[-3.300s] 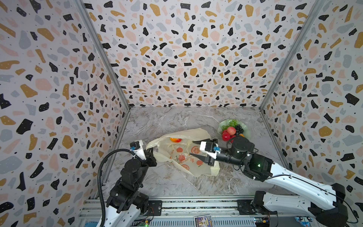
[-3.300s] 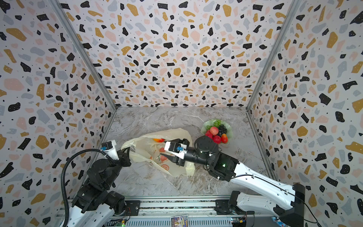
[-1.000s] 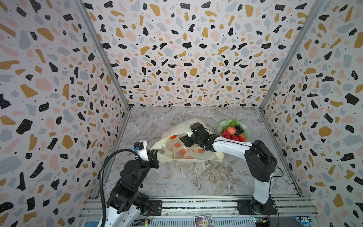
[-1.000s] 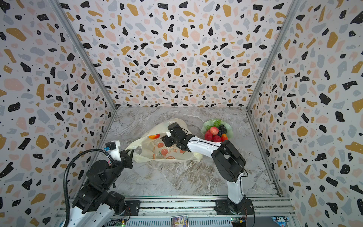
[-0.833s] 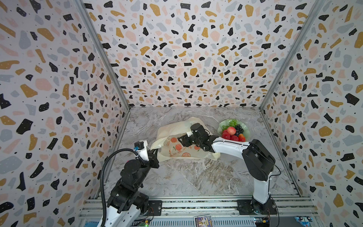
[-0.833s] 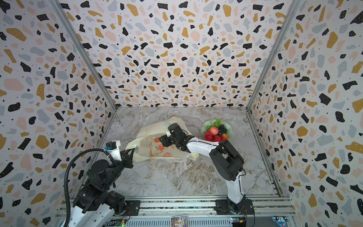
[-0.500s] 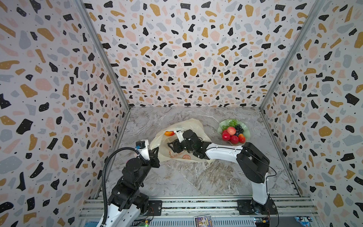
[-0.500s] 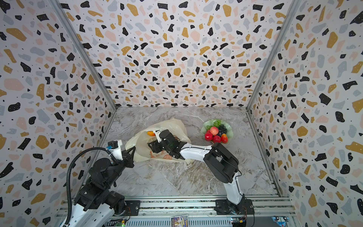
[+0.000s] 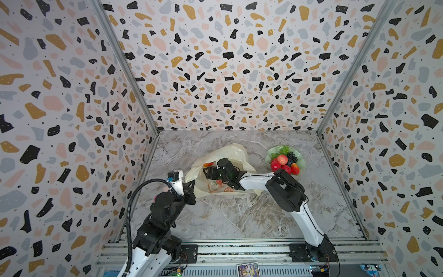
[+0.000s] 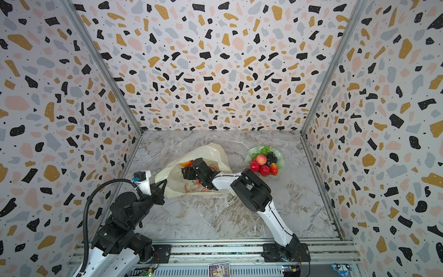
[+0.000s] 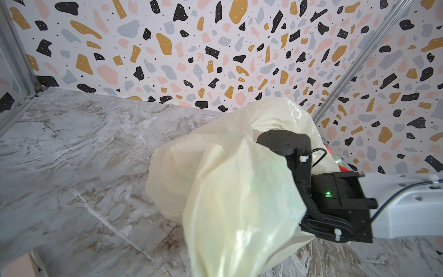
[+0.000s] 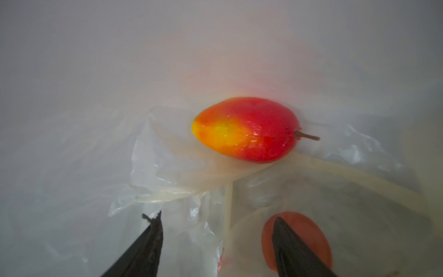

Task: Take fruits out of the plastic bag
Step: Adjust the plastic bag at the center of the board.

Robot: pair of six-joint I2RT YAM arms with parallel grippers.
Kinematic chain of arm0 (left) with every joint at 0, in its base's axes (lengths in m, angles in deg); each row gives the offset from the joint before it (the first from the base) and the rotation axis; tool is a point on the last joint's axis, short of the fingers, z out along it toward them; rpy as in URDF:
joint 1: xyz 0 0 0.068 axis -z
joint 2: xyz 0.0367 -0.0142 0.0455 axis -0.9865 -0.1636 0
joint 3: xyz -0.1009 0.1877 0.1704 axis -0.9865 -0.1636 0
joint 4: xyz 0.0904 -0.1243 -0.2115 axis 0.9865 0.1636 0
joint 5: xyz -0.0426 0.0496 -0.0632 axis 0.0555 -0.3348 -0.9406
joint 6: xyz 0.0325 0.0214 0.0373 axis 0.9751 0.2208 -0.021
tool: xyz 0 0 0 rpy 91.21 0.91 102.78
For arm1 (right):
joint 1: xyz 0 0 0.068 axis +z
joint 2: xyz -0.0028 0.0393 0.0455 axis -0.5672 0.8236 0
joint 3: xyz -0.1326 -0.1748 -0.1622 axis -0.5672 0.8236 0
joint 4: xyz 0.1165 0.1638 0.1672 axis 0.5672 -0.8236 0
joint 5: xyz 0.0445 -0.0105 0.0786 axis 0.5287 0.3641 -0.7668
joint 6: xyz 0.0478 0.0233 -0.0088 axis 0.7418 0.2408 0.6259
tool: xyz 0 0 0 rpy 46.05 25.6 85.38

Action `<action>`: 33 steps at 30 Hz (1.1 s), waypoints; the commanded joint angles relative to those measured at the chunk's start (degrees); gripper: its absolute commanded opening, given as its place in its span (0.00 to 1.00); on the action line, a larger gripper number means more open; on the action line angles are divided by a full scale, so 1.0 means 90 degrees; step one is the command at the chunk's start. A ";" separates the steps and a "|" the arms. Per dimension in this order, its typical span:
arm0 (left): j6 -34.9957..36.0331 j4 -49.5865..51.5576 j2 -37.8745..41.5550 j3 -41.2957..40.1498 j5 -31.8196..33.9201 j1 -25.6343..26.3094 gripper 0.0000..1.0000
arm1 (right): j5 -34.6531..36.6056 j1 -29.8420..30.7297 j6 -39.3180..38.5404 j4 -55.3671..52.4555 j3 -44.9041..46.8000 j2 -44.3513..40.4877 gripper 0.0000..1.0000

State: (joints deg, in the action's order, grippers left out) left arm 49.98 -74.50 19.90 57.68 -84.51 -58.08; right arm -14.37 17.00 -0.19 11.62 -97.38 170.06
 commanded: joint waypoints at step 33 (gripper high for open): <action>0.0279 -0.0227 -0.0918 0.0228 -0.2867 0.0039 0.00 | -0.0784 -0.0659 0.1857 0.2904 -0.0316 0.0966 0.68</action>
State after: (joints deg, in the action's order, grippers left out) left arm 52.28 -76.73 12.60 57.57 -105.36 -57.95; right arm -21.23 11.21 16.14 37.98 -101.03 181.31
